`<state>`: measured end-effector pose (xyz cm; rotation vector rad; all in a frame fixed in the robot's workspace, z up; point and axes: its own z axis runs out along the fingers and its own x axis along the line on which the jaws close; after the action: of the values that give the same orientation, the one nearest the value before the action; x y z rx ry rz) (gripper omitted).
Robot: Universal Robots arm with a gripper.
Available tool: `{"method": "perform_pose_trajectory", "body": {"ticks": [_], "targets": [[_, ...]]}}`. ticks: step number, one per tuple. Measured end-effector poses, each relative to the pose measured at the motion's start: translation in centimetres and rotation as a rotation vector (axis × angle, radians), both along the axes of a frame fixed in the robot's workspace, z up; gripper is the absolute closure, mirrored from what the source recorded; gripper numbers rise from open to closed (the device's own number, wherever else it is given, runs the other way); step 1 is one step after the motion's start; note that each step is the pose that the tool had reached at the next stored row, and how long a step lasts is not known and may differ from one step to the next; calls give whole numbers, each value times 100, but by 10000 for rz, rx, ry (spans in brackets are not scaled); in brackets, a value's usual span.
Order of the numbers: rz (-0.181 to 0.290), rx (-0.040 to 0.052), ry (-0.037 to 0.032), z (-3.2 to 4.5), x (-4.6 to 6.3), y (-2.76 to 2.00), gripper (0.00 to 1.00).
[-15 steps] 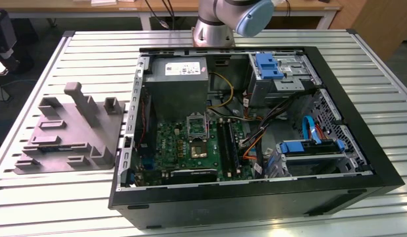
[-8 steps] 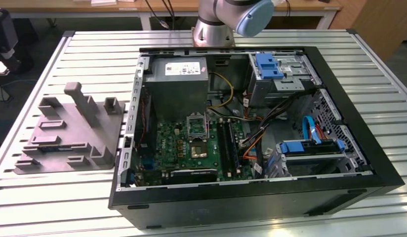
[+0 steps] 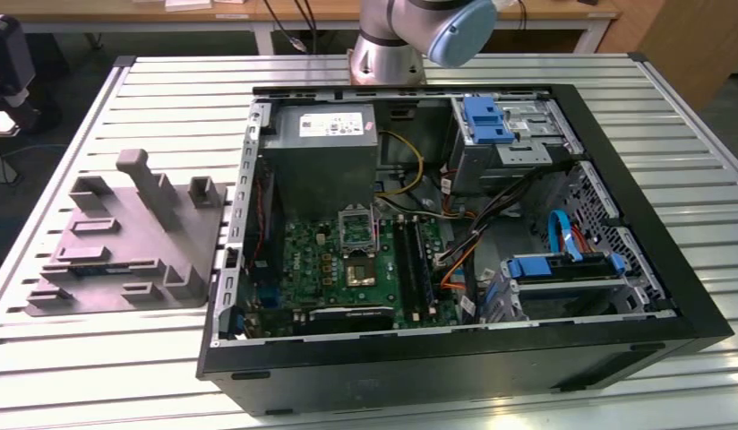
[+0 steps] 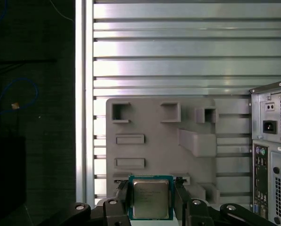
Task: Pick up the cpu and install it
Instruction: 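Pick up the cpu and move it towards the insertion slot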
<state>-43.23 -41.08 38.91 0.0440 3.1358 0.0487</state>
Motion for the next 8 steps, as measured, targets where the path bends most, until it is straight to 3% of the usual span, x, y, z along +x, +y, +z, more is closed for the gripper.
{"method": "perform_pose_trajectory", "body": {"ticks": [8], "targets": [[1,0,0,0,28,0,53]]}}
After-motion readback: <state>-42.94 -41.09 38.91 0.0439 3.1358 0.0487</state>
